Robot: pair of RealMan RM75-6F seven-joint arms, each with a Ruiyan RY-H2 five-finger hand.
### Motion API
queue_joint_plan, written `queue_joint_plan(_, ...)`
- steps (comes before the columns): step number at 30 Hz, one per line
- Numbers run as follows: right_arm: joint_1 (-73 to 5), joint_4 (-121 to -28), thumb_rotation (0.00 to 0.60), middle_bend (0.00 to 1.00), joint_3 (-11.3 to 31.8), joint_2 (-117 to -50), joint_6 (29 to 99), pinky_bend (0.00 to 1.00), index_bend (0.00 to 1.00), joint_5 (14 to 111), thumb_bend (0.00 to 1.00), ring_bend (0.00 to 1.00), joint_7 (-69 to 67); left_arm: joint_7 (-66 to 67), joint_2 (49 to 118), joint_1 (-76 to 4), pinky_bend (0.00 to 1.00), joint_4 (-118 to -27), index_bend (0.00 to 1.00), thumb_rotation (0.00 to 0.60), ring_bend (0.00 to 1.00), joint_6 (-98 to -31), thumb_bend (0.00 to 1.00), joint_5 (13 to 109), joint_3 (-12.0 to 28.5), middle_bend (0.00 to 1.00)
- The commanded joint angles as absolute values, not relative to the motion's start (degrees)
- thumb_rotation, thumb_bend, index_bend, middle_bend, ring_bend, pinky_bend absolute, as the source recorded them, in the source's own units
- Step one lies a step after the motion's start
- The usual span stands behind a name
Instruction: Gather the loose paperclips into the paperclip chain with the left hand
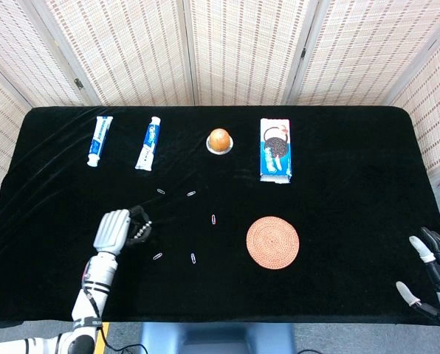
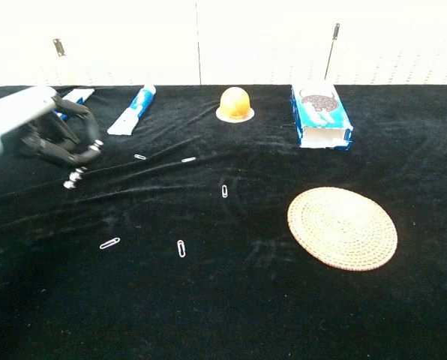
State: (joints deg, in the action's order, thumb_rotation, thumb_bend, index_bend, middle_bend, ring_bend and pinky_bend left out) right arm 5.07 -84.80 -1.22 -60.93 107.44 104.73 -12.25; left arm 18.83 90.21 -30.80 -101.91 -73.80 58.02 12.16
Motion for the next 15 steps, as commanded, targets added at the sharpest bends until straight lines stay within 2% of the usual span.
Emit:
queue_joint_plan(1, 5.92, -83.58, 0.600, 0.00, -1.34, -61.07, 109.47, 0.00, 0.00, 105.25, 0.28, 0.00, -13.53, 19.45, 94.53, -31.15, 1.00, -98.66, 0.82, 0.600, 1.00, -74.59, 0.55, 60.01, 10.65, 1.00)
queue_joint_plan(8, 6.87, -81.81, 0.600, 0.00, -1.30, -61.59, 111.85, 0.00, 0.00, 105.37, 0.28, 0.00, -15.23, 19.84, 100.29, -31.92, 1.00, -94.44, 0.82, 0.600, 1.00, -73.63, 0.55, 61.91, 9.68, 1.00)
queue_joint_plan(15, 7.22, -81.37, 0.600, 0.00, -1.31, -61.74, 112.53, 0.00, 0.00, 105.35, 0.28, 0.00, -15.70, 20.86, 102.17, -31.74, 1.00, -93.47, 0.82, 0.600, 1.00, -73.21, 0.55, 62.60, 9.09, 1.00)
